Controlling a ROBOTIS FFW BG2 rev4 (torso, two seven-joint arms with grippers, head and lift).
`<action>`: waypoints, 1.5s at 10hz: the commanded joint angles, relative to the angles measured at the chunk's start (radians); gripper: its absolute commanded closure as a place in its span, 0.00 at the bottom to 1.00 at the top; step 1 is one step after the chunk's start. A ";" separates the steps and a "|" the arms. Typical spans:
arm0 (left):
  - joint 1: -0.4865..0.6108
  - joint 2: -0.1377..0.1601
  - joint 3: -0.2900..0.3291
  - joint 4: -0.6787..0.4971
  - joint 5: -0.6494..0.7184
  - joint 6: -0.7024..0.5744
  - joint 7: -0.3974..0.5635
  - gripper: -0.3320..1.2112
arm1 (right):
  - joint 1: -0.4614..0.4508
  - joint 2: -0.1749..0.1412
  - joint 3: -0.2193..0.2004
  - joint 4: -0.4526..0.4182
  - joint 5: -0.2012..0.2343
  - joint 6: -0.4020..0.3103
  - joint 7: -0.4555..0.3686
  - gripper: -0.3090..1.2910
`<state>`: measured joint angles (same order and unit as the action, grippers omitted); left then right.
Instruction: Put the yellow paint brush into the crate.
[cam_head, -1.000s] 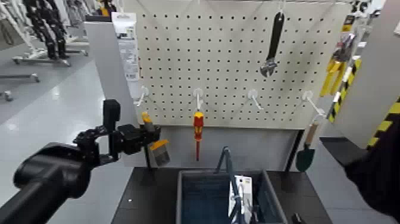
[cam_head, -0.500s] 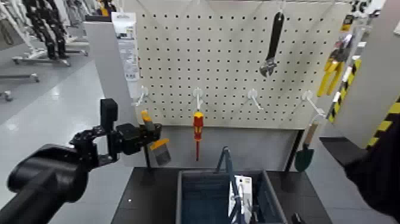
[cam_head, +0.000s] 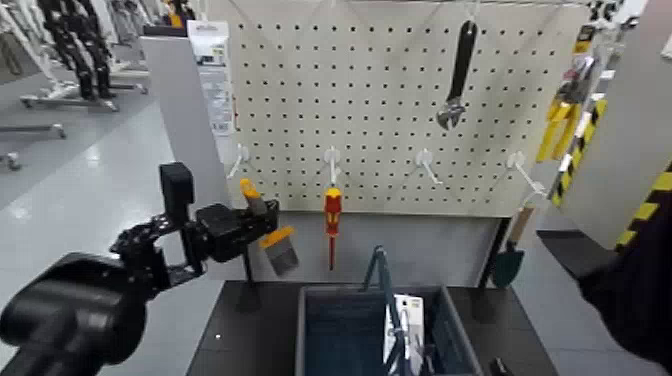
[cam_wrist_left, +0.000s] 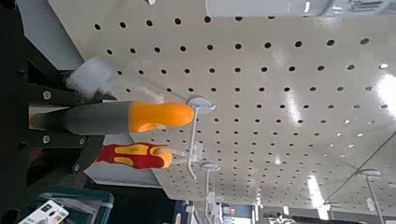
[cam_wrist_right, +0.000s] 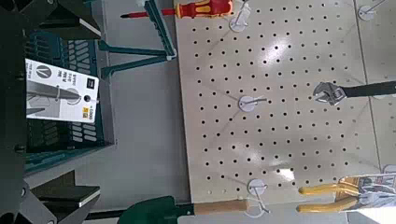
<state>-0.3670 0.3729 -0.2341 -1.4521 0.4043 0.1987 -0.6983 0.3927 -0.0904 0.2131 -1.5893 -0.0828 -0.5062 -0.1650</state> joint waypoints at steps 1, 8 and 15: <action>0.054 -0.012 0.032 -0.106 0.008 0.034 0.020 0.98 | 0.000 0.000 -0.001 0.002 0.000 0.000 0.001 0.27; 0.059 -0.022 -0.065 -0.131 0.243 0.042 0.054 0.98 | -0.006 0.000 0.003 0.012 -0.003 -0.011 -0.001 0.28; 0.065 -0.043 -0.175 0.009 0.387 -0.007 0.056 0.98 | -0.006 0.000 0.005 0.014 -0.006 -0.014 -0.001 0.28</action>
<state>-0.3011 0.3309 -0.4000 -1.4579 0.7850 0.1938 -0.6421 0.3865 -0.0905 0.2169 -1.5754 -0.0890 -0.5199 -0.1656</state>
